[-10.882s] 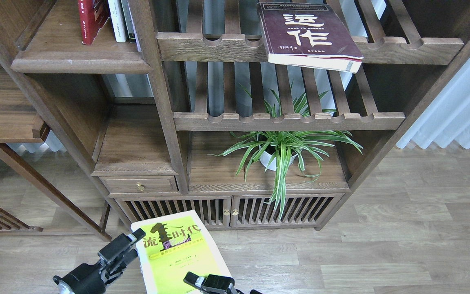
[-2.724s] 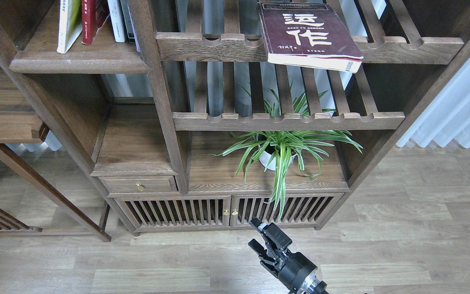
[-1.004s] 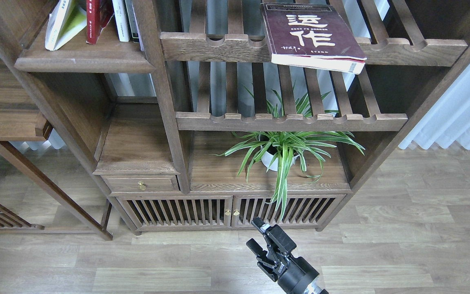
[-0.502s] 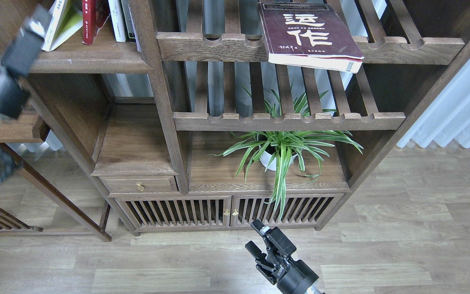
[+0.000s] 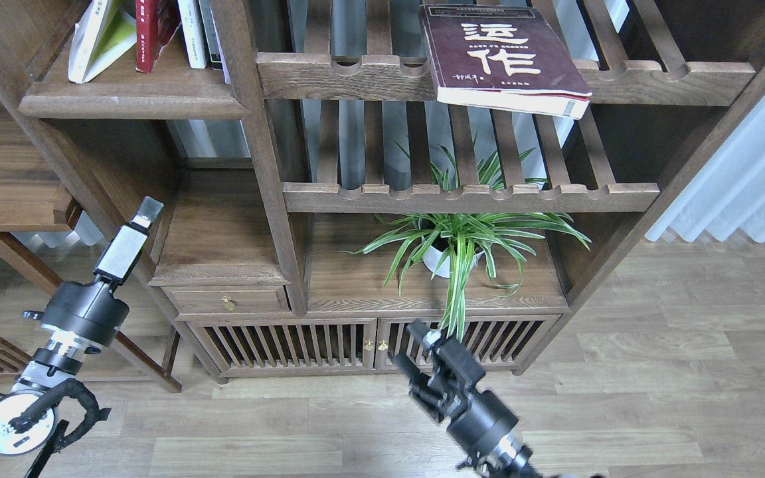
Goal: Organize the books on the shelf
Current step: 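Reach the right gripper up and grasp the maroon book's lower edge, then pull the maroon book off the top shelf and lower it toward the left gripper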
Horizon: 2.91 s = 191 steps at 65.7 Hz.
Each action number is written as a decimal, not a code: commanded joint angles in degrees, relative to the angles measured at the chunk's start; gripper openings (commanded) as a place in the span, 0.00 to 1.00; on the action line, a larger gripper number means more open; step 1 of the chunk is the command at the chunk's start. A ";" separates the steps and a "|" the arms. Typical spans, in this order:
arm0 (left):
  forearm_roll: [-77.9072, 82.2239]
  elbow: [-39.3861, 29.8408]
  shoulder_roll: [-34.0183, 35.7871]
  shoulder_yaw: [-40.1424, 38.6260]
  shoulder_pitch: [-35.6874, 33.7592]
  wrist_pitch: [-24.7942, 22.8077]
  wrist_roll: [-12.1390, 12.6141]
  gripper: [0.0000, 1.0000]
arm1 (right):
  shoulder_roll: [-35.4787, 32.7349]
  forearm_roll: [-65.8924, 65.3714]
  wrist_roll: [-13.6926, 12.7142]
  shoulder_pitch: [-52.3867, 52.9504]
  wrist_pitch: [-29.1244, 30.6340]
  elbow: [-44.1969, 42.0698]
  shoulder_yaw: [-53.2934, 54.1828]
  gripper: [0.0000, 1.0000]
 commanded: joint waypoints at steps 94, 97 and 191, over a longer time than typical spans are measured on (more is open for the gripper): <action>-0.85 6.14 -0.11 -3.28 -0.84 -0.01 -0.52 1.00 | 0.01 -5.74 23.38 28.02 -15.78 1.53 10.41 0.99; -0.93 6.14 -0.02 -3.28 -0.84 -0.01 -0.52 1.00 | 0.01 -5.83 23.38 28.10 -16.48 1.53 10.41 0.96; -1.02 8.08 0.15 -4.42 0.83 -0.01 -0.43 1.00 | -0.42 -5.92 23.73 2.89 0.00 21.92 3.64 0.03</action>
